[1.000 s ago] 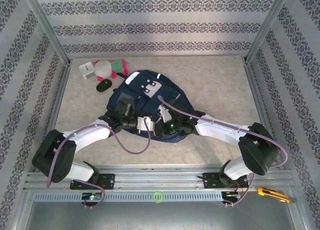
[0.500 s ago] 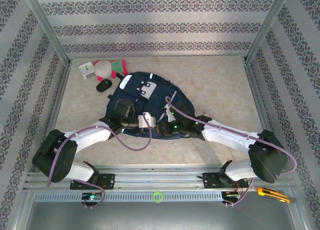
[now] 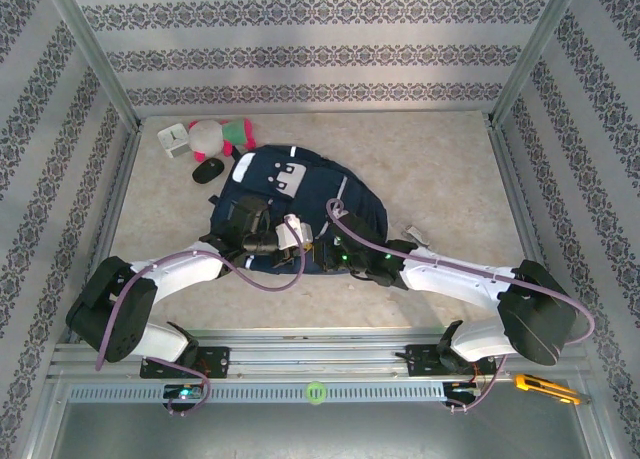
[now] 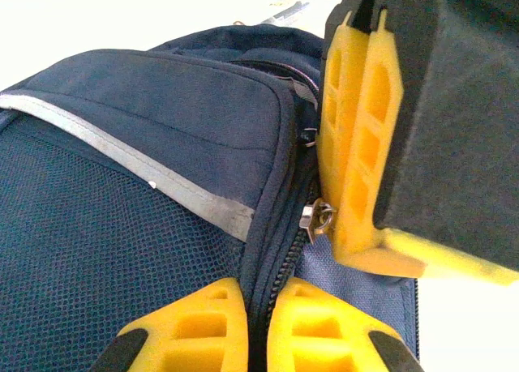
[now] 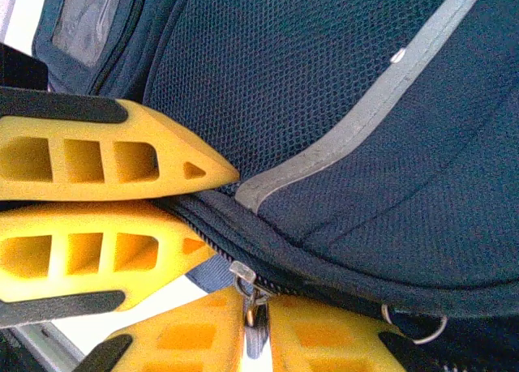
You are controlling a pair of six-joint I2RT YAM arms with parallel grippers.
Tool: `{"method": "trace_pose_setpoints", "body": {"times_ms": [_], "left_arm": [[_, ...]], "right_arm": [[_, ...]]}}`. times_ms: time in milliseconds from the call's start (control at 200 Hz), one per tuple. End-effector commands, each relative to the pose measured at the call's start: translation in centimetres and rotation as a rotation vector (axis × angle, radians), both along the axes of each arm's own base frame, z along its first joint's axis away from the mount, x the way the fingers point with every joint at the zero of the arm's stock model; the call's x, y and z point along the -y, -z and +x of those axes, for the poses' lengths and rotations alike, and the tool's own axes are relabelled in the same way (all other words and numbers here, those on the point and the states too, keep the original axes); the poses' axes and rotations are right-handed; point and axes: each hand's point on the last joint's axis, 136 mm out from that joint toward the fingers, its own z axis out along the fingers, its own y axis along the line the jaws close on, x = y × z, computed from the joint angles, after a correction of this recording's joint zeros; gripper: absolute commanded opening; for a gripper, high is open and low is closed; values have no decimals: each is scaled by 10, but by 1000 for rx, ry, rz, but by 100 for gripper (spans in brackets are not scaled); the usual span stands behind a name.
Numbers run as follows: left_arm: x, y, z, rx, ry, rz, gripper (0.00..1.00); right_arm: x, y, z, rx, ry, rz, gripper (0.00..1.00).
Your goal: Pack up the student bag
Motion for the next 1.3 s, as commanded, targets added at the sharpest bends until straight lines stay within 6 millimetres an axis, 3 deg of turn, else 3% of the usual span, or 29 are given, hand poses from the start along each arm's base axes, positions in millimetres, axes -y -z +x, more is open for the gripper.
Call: {"method": "trace_pose_setpoints", "body": {"times_ms": [0,410,660,714,909,1144,1294], "left_arm": [[15,-41,-1,32,55,-161,0],[20,-47,4,3,42,-198,0],[22,-52,6,-5,33,-226,0],[22,-52,6,-6,33,-227,0],[15,-44,7,18,19,-172,0],[-11,-25,8,12,9,-73,0],[-17,-21,2,0,32,-45,0]], "right_arm": [[36,30,8,-2,146,-132,18],[38,36,8,18,185,-134,30],[49,44,11,34,249,-185,31],[52,45,13,43,261,-199,28],[67,41,7,56,227,-263,0],[102,35,-4,-10,124,-224,0],[118,32,-2,-54,70,-205,0]]}}
